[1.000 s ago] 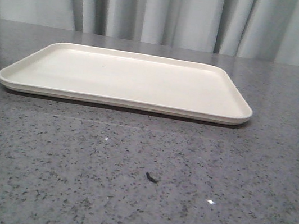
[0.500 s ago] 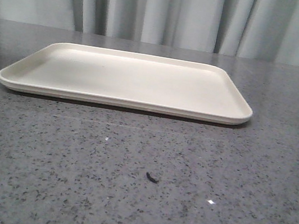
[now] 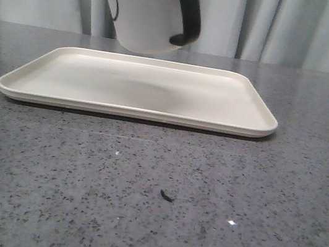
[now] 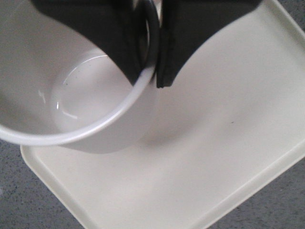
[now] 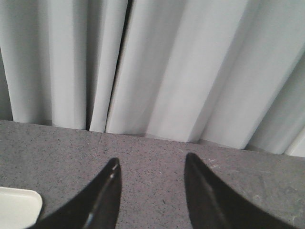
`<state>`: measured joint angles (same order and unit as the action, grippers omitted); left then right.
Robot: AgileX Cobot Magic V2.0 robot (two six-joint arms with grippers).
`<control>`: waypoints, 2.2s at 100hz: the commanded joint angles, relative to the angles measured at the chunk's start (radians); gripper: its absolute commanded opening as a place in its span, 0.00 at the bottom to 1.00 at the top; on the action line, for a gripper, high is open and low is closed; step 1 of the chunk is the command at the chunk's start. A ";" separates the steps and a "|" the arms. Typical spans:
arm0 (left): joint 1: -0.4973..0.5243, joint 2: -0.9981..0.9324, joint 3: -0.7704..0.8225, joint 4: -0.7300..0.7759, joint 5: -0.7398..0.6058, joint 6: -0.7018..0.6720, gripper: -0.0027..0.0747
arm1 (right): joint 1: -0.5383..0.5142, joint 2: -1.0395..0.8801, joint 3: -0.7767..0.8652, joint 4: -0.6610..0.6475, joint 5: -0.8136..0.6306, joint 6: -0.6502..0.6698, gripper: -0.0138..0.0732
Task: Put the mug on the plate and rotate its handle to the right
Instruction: 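Carry the mug over the cream tray and lower it onto the tray, then open the left gripper and lift it away from the mug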
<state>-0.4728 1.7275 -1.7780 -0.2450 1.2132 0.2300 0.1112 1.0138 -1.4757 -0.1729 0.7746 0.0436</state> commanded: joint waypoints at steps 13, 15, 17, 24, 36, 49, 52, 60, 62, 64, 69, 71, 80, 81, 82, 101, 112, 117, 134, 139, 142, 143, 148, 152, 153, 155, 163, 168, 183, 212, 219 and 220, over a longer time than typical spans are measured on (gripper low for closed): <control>-0.017 0.011 -0.042 -0.013 -0.039 0.001 0.02 | 0.001 -0.009 -0.030 -0.024 -0.080 -0.006 0.54; -0.017 0.015 -0.042 -0.011 -0.039 0.001 0.02 | 0.001 -0.009 -0.030 -0.024 -0.079 -0.006 0.54; -0.017 0.015 -0.042 -0.011 -0.039 0.001 0.02 | 0.001 -0.009 -0.030 -0.024 -0.079 -0.006 0.54; -0.017 0.024 -0.042 -0.009 -0.039 0.001 0.02 | 0.001 -0.009 -0.030 -0.024 -0.078 -0.006 0.54; -0.017 0.047 -0.044 0.007 -0.039 0.001 0.02 | 0.001 -0.009 -0.030 -0.024 -0.076 -0.006 0.54; -0.017 0.069 -0.044 0.008 -0.034 0.001 0.02 | 0.001 -0.009 -0.030 -0.024 -0.068 -0.006 0.54; -0.017 0.071 -0.044 0.008 -0.034 0.001 0.02 | 0.001 -0.009 -0.030 -0.024 -0.065 -0.006 0.54; -0.017 0.071 -0.044 0.008 -0.038 0.001 0.02 | 0.001 -0.009 -0.030 -0.024 -0.060 -0.006 0.54; -0.017 0.071 -0.044 0.008 -0.038 0.001 0.02 | 0.001 -0.009 -0.030 -0.024 -0.058 -0.006 0.54; -0.017 0.071 -0.044 0.008 -0.040 0.001 0.02 | 0.001 -0.009 -0.030 -0.024 -0.058 -0.006 0.54; -0.017 0.071 -0.044 0.013 -0.040 0.001 0.02 | 0.001 -0.009 -0.030 -0.024 -0.056 -0.006 0.54; -0.017 0.071 -0.044 0.016 -0.040 0.001 0.02 | 0.001 -0.009 -0.030 -0.024 -0.056 -0.006 0.54; -0.017 0.071 -0.044 0.019 -0.040 0.001 0.02 | 0.001 -0.009 -0.030 -0.024 -0.056 -0.006 0.54; -0.017 0.071 -0.044 0.019 -0.040 0.001 0.02 | 0.001 -0.009 -0.030 -0.024 -0.056 -0.006 0.54; -0.017 0.071 -0.044 0.021 -0.040 0.001 0.02 | 0.001 -0.009 -0.030 -0.024 -0.056 -0.006 0.54; -0.017 0.084 -0.044 0.038 -0.033 0.001 0.02 | 0.001 -0.009 -0.030 -0.024 -0.056 -0.006 0.54; -0.017 0.090 -0.044 0.038 -0.033 0.001 0.02 | 0.001 -0.009 -0.030 -0.024 -0.055 -0.006 0.54; -0.017 0.090 -0.044 0.038 -0.035 0.001 0.02 | 0.001 -0.009 -0.030 -0.024 -0.055 -0.006 0.54; -0.017 0.090 -0.044 0.038 -0.028 0.001 0.02 | 0.001 -0.009 -0.030 -0.024 -0.055 -0.006 0.54; -0.017 0.090 -0.044 0.038 -0.024 0.001 0.02 | 0.001 -0.009 -0.030 -0.024 -0.055 -0.006 0.54; -0.017 0.090 -0.044 0.038 -0.024 0.001 0.02 | 0.001 -0.009 -0.030 -0.024 -0.055 -0.006 0.54; -0.017 0.090 -0.044 0.038 -0.024 0.001 0.02 | 0.001 -0.009 -0.030 -0.024 -0.055 -0.006 0.54; -0.017 0.090 -0.044 0.038 -0.026 0.001 0.02 | 0.001 -0.009 -0.030 -0.024 -0.055 -0.006 0.54; -0.017 0.090 -0.044 0.038 -0.024 0.001 0.03 | 0.001 -0.009 -0.030 -0.024 -0.055 -0.006 0.54; -0.017 0.090 -0.044 0.038 -0.024 0.001 0.03 | 0.001 -0.009 -0.030 -0.024 -0.055 -0.006 0.54; -0.017 0.090 -0.044 0.038 -0.024 0.001 0.03 | 0.001 -0.009 -0.030 -0.024 -0.055 -0.006 0.54; -0.017 0.090 -0.044 0.034 -0.017 0.001 0.05 | 0.001 -0.009 -0.030 -0.024 -0.054 -0.006 0.54; -0.017 0.090 -0.044 0.032 -0.014 0.001 0.08 | 0.001 -0.009 -0.030 -0.024 -0.054 -0.006 0.54; -0.017 0.090 -0.044 0.030 -0.007 0.001 0.26 | 0.001 -0.009 -0.030 -0.024 -0.053 -0.006 0.54; -0.017 0.090 -0.085 0.030 -0.004 0.001 0.43 | 0.001 -0.009 -0.030 -0.024 -0.045 -0.006 0.54; -0.017 0.090 -0.119 0.030 0.009 0.001 0.43 | 0.001 -0.009 -0.030 -0.024 -0.042 -0.006 0.54; -0.017 0.090 -0.123 0.030 0.010 0.001 0.43 | 0.001 -0.009 -0.030 -0.024 -0.042 -0.006 0.54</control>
<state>-0.4837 1.8665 -1.8388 -0.1905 1.2360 0.2298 0.1112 1.0138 -1.4757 -0.1729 0.8014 0.0429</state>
